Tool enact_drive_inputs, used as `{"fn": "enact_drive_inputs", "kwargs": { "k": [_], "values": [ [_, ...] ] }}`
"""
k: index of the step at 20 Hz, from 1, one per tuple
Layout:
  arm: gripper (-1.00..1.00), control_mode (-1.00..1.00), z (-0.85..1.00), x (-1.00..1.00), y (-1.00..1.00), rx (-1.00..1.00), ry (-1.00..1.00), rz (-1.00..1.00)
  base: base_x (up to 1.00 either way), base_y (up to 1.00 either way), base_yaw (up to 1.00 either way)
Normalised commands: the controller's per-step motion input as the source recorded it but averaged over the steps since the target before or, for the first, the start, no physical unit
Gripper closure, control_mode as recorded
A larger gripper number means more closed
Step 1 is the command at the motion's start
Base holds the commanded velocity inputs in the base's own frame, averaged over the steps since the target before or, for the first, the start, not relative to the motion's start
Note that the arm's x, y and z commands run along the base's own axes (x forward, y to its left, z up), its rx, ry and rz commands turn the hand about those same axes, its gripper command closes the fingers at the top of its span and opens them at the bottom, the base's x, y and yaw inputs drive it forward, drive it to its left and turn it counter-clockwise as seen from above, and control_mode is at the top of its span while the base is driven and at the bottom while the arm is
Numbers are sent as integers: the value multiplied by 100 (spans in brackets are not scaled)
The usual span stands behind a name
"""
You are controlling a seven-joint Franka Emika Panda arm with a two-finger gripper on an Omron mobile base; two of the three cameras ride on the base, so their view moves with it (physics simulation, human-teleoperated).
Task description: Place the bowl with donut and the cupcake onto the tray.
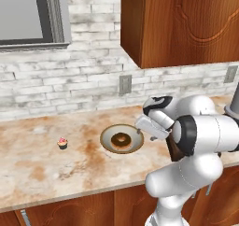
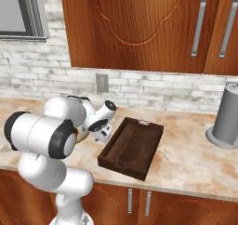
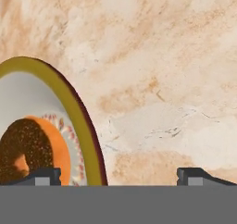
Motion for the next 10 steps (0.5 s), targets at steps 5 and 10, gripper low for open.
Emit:
{"fn": "enact_drive_inputs", "kwargs": {
  "k": [5,10],
  "values": [
    [-100,-100,-2,5,11,1,0,0,0,0,0],
    [-100,-100,-2,5,14,0,0,0,0,0,0]
  ]
}}
